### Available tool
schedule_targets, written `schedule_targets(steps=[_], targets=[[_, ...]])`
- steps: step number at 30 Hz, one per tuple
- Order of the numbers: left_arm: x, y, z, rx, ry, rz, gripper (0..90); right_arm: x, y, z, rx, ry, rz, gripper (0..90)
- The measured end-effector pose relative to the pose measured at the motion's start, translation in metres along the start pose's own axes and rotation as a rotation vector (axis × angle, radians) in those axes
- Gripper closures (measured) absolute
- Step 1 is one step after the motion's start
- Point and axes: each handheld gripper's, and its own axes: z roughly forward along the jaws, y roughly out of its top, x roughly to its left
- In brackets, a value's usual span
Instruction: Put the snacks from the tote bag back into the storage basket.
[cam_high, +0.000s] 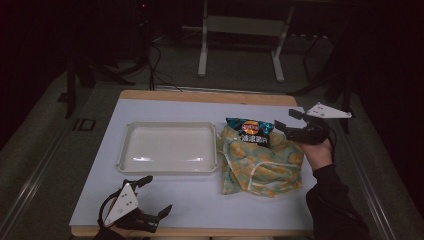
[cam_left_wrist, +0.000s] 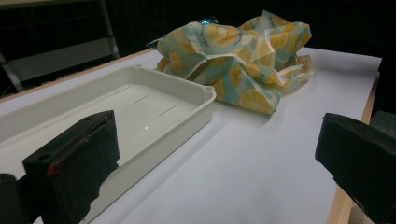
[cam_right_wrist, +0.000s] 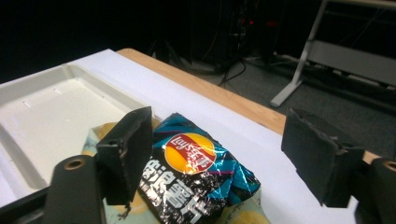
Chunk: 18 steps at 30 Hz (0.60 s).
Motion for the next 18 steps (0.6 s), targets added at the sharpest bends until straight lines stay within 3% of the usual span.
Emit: schedule_targets(steps=[3,11,16,18], targets=[[0.0,0.0,0.0,0.004,-0.002,0.003,0.2,-0.006,-0.001,0.013,0.012,0.016,0.009,30.0],[0.0,-0.001,0.0,0.014,0.002,0.011,0.1,-0.022,-0.01,0.05,0.084,0.064,0.059,31.6],[0.001,-0.001,0.0,0.016,0.002,0.011,0.1,-0.029,-0.025,0.067,0.11,0.098,0.072,30.3],[0.001,-0.001,0.001,0.018,0.003,0.013,0.1,-0.031,-0.032,0.072,0.137,0.09,0.066,28.8]])
